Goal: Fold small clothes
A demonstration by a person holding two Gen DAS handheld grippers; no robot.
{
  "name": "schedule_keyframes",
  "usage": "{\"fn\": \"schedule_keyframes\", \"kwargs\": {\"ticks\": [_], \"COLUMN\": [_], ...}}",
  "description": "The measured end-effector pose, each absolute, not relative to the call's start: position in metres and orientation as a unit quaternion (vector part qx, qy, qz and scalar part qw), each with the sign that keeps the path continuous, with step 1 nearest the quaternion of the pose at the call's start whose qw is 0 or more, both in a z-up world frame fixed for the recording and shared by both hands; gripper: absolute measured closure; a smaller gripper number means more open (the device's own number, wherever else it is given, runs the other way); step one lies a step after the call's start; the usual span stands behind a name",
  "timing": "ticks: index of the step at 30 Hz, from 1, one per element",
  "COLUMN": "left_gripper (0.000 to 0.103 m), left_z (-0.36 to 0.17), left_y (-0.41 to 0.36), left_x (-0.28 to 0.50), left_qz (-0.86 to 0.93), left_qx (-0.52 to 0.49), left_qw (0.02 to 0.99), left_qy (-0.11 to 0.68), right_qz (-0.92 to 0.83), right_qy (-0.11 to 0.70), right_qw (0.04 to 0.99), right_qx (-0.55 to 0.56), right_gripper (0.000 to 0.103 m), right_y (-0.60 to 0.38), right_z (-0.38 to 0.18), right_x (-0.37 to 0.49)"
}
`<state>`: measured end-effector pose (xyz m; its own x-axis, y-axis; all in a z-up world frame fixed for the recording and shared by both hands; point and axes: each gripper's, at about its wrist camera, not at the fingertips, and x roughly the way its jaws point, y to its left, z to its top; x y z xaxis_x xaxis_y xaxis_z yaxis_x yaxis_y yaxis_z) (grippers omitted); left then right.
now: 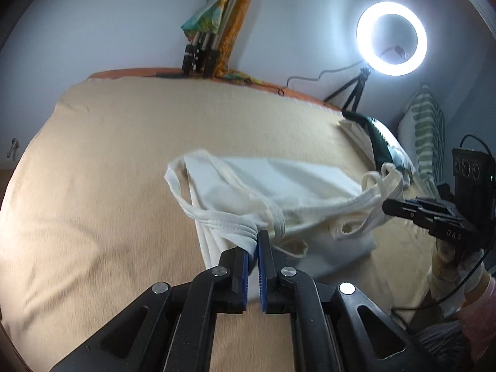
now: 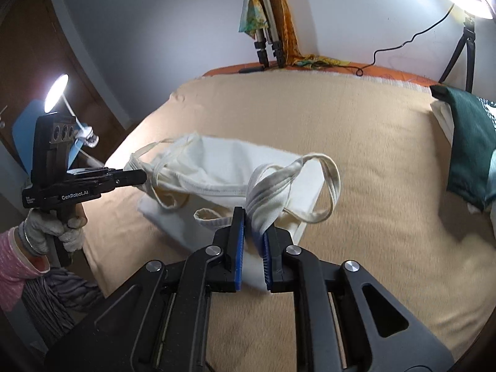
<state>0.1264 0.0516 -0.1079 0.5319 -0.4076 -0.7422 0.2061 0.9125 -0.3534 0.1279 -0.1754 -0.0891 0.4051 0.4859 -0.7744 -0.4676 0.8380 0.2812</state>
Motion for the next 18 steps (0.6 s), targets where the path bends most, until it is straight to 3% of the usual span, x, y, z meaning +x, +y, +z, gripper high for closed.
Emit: {"fn": "schedule_keyframes", "kwargs": {"ticks": [4, 10, 18], "left_gripper": [0.091, 0.088, 0.085], "left_z": [-0.105, -0.074, -0.079], "left_y": [0.052, 0.062, 0.05], "left_x": [0.097, 0.075, 0.139], "left_qz": [-0.183, -0.199, -0.164], "left_qx": [-0.092, -0.103, -0.099], "left_qw": [0.863, 0.872, 0.876], "left_qy": [0.462, 0.435, 0.443], "right_qz": [0.271, 0.294, 0.272], "right_qy": [0.492, 0.476, 0.477], "right_qw": [0.827, 0.827, 0.833], "right_qx": [-0.002, 0.05, 0.074], "right_gripper": [0.08, 0.08, 0.08], "right_y": [-0.187, -0.208, -0.176], "right_z": [-0.091, -0.061, -0.071], "right_x": [0.11, 0.089, 0.117]}}
